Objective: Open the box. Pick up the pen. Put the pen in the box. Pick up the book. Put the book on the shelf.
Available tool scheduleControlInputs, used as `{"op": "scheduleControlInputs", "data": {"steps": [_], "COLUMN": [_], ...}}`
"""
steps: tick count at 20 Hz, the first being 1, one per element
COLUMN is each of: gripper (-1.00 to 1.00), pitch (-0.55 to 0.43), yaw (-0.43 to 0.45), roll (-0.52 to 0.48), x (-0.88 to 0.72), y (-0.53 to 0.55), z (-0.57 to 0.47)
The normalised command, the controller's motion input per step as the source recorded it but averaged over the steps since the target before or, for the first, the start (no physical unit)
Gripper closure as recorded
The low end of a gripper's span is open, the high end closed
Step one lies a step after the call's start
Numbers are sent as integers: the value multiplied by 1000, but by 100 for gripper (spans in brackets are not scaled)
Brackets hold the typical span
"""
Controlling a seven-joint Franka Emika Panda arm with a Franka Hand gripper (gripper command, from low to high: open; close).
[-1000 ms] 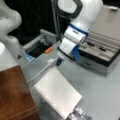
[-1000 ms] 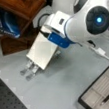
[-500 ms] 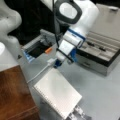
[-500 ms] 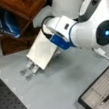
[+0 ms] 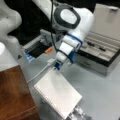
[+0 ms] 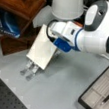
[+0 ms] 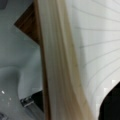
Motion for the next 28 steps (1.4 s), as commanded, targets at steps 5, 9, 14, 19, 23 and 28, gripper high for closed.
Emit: {"op": "scheduleControlInputs", "data": {"steps": [5,9,14,19,23,28], "gripper": [-100,-100,-100,-100,-100,100], "pitch": [-79,-108,-118,-158,-144,-122], "yaw": [232,166,126,99,76,42], "roll": [-312,-269,-318,-368,-338,-331], "x": [7,-43,-75,-61,-54,-49], "y": [-4,2,13,-1,24,61], "z": [-135,-118,-140,-187,-211,-194]}}
